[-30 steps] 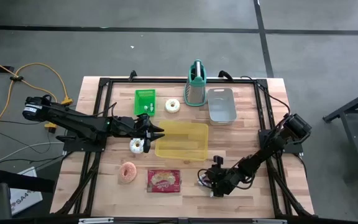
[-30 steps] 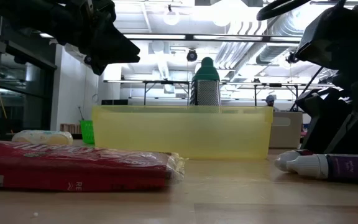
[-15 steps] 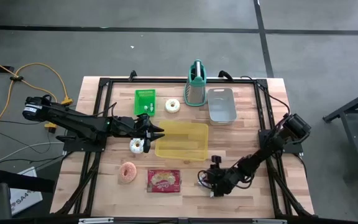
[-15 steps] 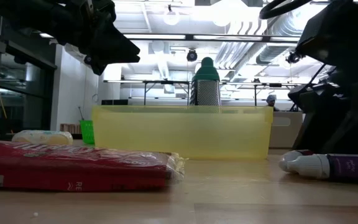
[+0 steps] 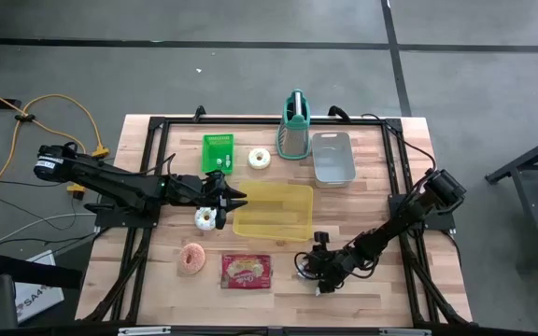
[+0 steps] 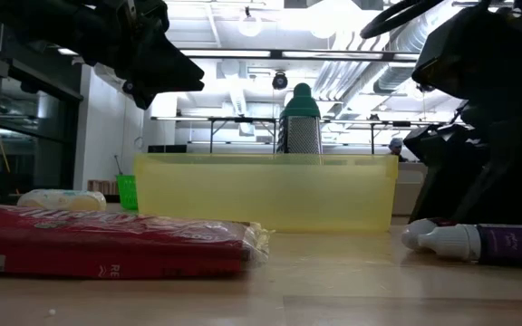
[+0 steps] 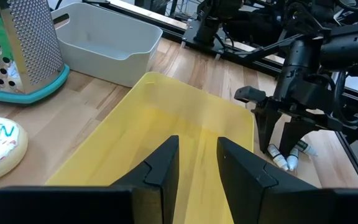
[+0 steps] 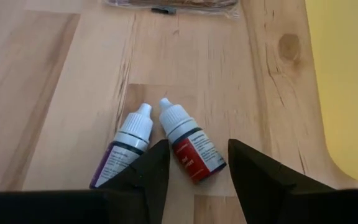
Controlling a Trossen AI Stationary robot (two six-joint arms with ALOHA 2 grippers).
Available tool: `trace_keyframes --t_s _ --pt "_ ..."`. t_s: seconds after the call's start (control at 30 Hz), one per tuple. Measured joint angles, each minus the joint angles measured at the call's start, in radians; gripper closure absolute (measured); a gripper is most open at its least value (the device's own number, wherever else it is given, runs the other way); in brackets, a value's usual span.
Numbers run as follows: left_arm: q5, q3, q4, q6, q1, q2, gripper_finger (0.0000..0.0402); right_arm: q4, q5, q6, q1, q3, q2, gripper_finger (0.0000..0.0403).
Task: Pick & Place Food Item
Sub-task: Put the red food coloring bottle into the green bin
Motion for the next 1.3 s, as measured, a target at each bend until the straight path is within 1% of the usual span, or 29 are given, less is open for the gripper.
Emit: trace_keyframes --t_s 0.1,0.37,0.53,1.03,1.17,1.3 --pt "0.0 0.0 0.0 0.0 0.0 0.0 0.0297 0.001 -0.007 0.001 0.0 0.0 0.0 0.0261" --pt "0.0 0.0 0.0 0.0 0.0 0.0 0.0297 0.003 -0.021 0.003 0.0 0.0 0.0 0.0307" --pt "0.0 0.0 0.0 0.0 0.0 0.0 0.0297 0.003 -0.021 0.003 0.001 0.0 0.0 0.0323" --pt "0.005 0.0 0.0 0.0 0.0 0.0 0.0297 0.008 -0.021 0.001 -0.01 0.0 -0.006 0.0328" --pt "0.03 0.0 0.0 0.004 0.0 0.0 0.0297 0.019 -0.017 -0.005 -0.035 0.0 -0.038 0.0328" --pt "0.029 0.0 0.001 0.018 0.0 0.0 0.0297 0.026 -0.017 -0.032 -0.069 0.0 -0.083 0.0328"
